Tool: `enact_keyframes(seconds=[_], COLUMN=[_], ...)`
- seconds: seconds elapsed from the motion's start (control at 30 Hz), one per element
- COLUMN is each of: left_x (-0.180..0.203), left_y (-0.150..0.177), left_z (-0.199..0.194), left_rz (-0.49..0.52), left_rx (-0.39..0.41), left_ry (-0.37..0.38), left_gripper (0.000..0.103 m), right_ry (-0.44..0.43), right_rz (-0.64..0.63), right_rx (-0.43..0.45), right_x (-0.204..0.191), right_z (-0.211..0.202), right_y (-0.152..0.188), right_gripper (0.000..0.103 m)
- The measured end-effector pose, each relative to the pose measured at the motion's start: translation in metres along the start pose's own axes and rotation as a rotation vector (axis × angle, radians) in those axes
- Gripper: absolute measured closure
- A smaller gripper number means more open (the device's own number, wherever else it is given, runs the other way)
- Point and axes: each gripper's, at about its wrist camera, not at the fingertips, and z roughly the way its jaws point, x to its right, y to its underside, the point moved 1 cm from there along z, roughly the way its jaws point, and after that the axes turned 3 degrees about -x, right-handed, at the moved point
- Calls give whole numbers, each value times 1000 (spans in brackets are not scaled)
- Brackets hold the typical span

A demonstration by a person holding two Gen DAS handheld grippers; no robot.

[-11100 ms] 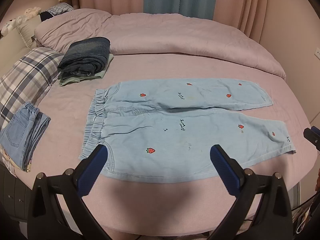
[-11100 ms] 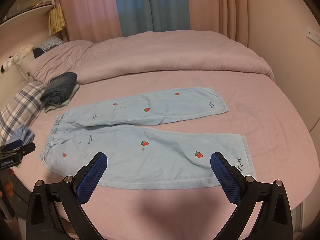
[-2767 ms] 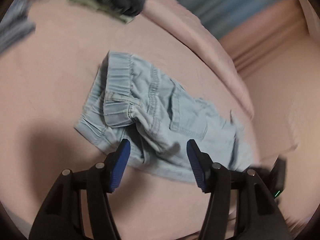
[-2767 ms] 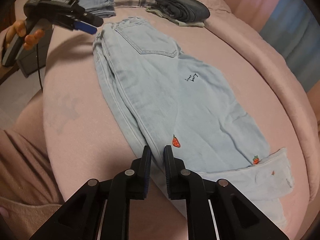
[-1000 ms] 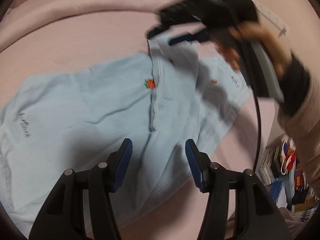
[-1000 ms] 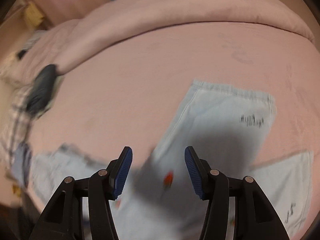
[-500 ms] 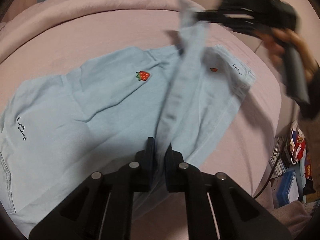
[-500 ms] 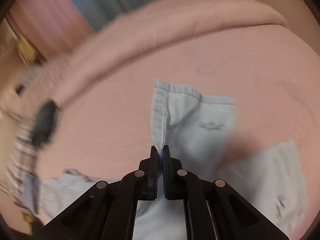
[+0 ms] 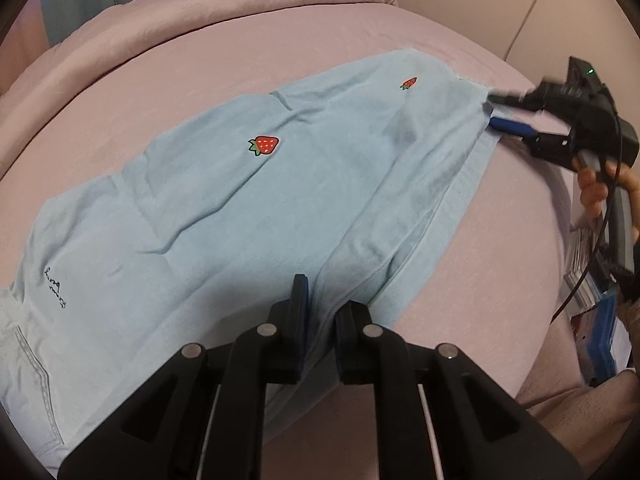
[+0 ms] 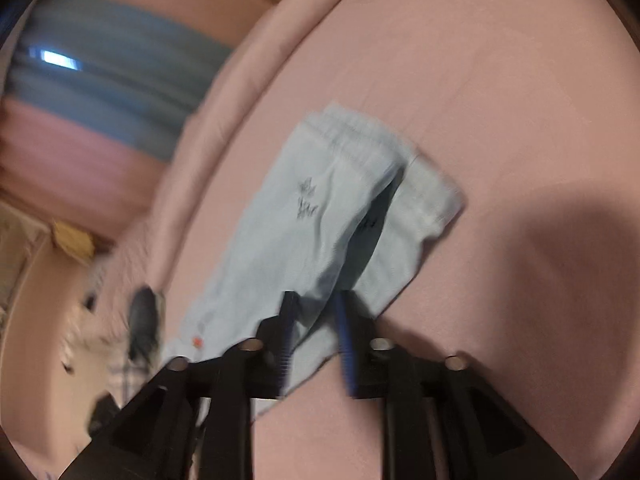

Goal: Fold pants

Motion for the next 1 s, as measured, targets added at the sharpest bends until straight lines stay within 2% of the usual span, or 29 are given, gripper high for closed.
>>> enact_keyframes(seconds=[0.03, 0.2, 0.23, 0.3, 0.37, 0.43, 0.53, 0.6, 0.67, 0.77, 0.8, 0.87, 0.93, 1.0], left_x=[-6, -3, -2, -3, -3, 2, 11, 10, 8, 4, 3, 0, -6, -16], left_y=[-2, -3, -2, 1, 1, 1, -1, -2, -1, -2, -1, 3, 10, 18], left_z=[4, 3, 1, -4, -9, -17, -14, -1, 4, 1, 0, -5, -18, -34], left_rz=[1, 34, 36, 23, 8, 34, 80, 84, 71, 53, 46, 32, -4, -51], left_rx=[-2, -12, -16, -17, -14, 15, 7, -33, -44, -46, -49, -52, -42, -15], left_ry=[-4, -33, -30, -15, -3, -1, -8, -22, -11, -2, 2, 4, 30, 91], left_gripper=[91, 94, 95, 96, 96, 96, 95, 95, 95, 90, 90, 87, 84, 80], right_ry=[-5, 39, 55, 94, 104, 135, 202, 223, 287, 275, 273, 325, 429, 476], right_rz=[4, 14, 21, 20, -48, -165, -214, -192, -146, -160, -148, -159, -214, -305], right_rx=[19, 26, 23, 17, 43, 129, 175, 131, 26, 33, 42, 87, 168, 222], right_x=[0, -7, -10, -15, -33, -61, -60, -43, -15, -10, -12, -16, -26, -47], right_z=[-1, 22, 28, 33, 22, -3, -23, -10, 12, 13, 11, -3, -18, -27], right_y=[-5, -27, -32, -42, -43, -41, -33, -32, -30, -28, -30, -34, -33, -29], right_gripper=[56, 58, 75, 98, 99, 99, 99, 99, 99, 99, 99, 89, 57, 55])
